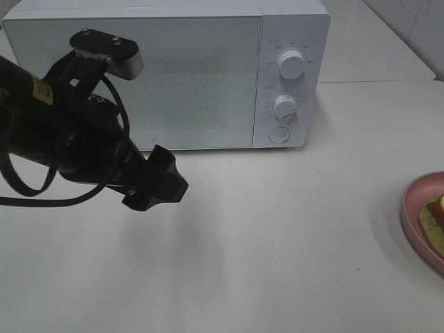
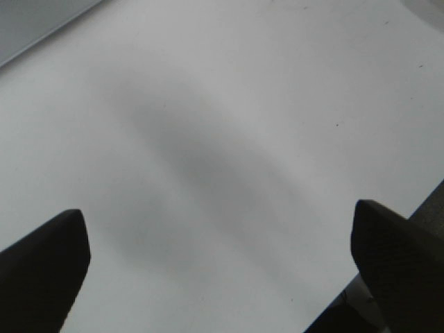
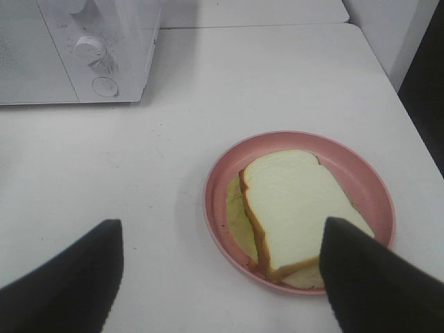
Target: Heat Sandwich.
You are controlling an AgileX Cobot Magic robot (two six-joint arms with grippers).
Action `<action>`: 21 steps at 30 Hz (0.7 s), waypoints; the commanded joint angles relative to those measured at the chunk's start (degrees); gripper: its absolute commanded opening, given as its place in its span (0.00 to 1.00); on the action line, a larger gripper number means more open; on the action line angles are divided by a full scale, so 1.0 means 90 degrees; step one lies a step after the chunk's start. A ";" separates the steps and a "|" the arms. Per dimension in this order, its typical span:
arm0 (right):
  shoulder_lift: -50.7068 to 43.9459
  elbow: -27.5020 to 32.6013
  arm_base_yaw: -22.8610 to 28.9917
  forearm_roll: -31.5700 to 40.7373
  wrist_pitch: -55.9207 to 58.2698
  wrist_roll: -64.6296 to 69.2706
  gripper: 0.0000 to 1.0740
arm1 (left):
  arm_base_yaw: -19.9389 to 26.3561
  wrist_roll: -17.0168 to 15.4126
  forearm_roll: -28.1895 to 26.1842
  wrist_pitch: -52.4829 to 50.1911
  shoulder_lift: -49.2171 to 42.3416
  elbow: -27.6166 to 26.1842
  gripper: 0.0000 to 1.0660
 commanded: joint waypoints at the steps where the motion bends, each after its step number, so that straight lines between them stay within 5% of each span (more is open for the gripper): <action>1: -0.0178 0.0013 -0.0038 -0.0019 -0.0045 -0.0025 0.71 | 0.0465 -0.0637 0.0274 0.0573 -0.0236 0.0013 0.91; 7: -0.0178 0.0013 -0.0038 -0.0019 -0.0045 -0.0025 0.71 | 0.1814 -0.1114 0.0325 0.1878 -0.0649 0.0006 0.91; 21: -0.0178 0.0013 -0.0038 -0.0019 -0.0045 -0.0025 0.71 | 0.4533 -0.1127 0.0541 0.4106 -0.1770 0.0006 0.91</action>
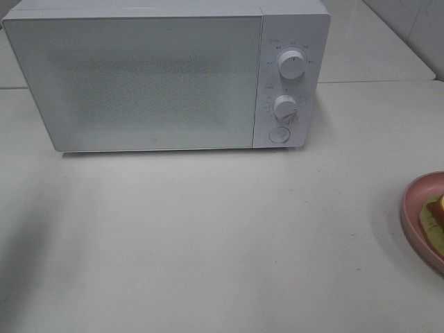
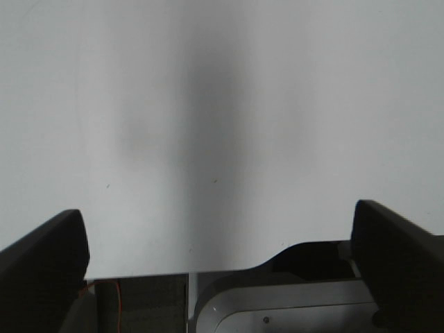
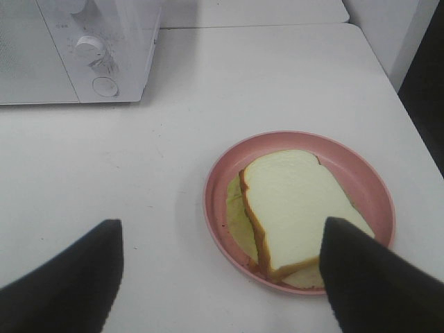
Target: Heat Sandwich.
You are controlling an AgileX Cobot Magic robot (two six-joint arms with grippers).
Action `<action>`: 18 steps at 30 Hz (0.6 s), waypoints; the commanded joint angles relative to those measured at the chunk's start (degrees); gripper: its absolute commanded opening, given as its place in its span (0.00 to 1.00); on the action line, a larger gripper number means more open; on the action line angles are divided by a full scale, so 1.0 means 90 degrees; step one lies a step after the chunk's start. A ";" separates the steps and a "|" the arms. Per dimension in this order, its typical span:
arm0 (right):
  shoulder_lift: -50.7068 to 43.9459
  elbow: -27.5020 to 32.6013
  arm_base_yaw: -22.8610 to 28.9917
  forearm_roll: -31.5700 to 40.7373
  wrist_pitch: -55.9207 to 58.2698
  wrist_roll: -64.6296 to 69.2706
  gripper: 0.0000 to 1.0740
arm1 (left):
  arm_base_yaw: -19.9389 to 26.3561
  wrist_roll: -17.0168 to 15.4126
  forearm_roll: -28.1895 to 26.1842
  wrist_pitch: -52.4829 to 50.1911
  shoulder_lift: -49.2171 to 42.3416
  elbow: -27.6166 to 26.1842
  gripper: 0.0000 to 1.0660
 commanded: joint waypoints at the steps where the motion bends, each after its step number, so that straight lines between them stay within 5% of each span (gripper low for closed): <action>1: -0.0178 0.0013 -0.0038 -0.0019 -0.0045 -0.0025 0.71 | 0.0458 -0.0057 0.0013 0.0465 -0.0337 0.0013 0.91; 18: -0.0178 0.0013 -0.0038 -0.0019 -0.0045 -0.0025 0.71 | 0.0579 -0.0166 0.0509 0.0789 -0.2782 0.0312 0.91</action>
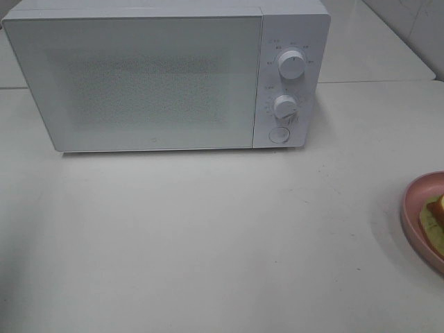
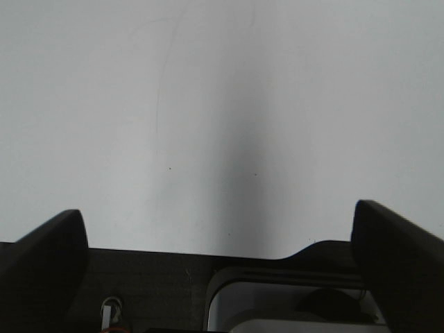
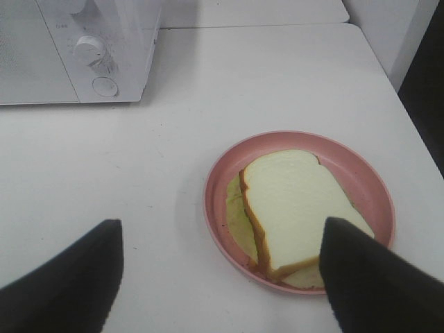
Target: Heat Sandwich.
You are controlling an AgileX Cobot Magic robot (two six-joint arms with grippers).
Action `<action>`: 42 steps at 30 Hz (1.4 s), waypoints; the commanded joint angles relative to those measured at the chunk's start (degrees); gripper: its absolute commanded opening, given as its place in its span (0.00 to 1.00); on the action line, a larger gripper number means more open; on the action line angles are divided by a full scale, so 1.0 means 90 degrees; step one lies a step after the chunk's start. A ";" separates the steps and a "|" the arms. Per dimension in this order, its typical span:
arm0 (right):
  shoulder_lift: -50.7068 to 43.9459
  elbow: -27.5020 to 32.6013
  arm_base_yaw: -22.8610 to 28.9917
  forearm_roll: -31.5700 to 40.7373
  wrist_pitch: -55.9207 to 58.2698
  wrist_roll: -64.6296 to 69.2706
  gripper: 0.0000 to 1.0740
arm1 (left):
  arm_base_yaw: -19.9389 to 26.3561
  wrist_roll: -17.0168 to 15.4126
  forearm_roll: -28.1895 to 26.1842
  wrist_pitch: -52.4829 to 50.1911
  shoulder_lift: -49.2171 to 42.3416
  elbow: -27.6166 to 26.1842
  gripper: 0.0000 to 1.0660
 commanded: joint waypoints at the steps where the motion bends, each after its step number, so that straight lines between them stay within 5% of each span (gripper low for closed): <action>1: -0.0178 0.0013 -0.0038 -0.0019 -0.0045 -0.0025 0.71 | 0.0032 -0.0051 0.0057 -0.0159 -0.0859 0.0477 0.91; 14: -0.0178 0.0013 -0.0038 -0.0019 -0.0045 -0.0032 0.71 | 0.0032 -0.0038 -0.0076 -0.0999 -0.3037 0.1954 0.91; 31: -0.0178 0.0013 -0.0038 -0.0019 -0.0045 -0.0025 0.71 | 0.0013 -0.0032 -0.0070 -0.0770 -0.5258 0.2120 0.91; 42: -0.0159 0.0013 -0.0038 -0.0019 -0.0045 -0.0032 0.70 | 0.0013 -0.0038 -0.0083 -0.0770 -0.5507 0.2120 0.91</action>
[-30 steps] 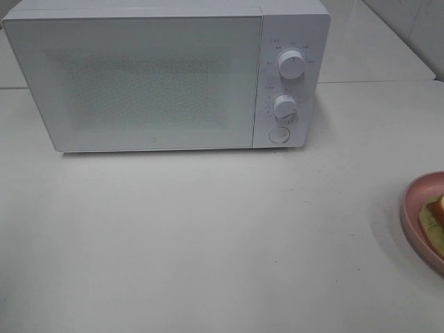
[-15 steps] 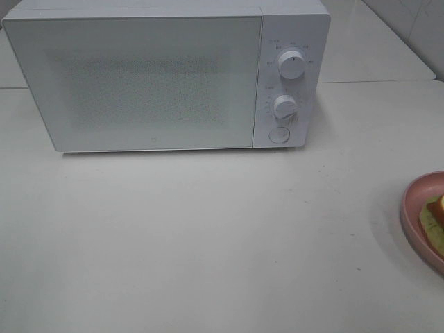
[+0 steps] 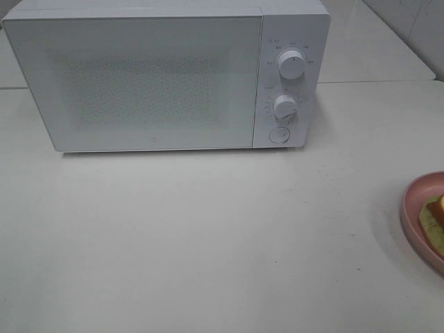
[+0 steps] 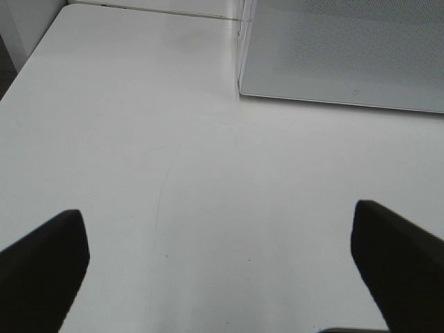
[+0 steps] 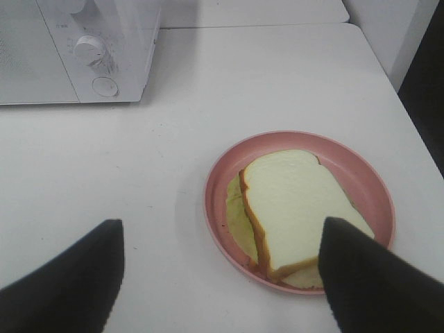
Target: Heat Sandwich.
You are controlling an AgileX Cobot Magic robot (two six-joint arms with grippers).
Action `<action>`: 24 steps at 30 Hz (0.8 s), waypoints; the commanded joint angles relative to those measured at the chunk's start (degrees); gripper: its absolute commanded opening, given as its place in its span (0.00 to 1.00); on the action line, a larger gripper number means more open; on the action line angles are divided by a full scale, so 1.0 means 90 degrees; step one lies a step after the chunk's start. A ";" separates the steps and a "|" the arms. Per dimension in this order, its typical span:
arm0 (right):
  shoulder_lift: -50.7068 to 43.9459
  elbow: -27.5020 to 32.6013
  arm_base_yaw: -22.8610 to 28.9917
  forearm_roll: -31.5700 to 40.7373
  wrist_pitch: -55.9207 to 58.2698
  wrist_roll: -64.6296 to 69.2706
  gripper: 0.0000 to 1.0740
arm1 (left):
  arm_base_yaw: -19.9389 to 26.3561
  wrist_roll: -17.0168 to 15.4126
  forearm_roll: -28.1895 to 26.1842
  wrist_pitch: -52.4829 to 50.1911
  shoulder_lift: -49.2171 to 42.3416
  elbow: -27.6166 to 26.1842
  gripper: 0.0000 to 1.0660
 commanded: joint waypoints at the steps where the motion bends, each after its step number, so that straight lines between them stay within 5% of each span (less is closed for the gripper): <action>1: -0.0159 0.0013 -0.0038 -0.0019 -0.0045 -0.0032 0.70 | 0.0013 -0.0038 -0.0051 -0.0013 -0.0172 0.0013 0.91; 24: -0.0159 0.0013 -0.0038 -0.0019 -0.0045 -0.0032 0.70 | 0.0013 -0.0038 -0.0051 -0.0013 -0.0159 0.0013 0.91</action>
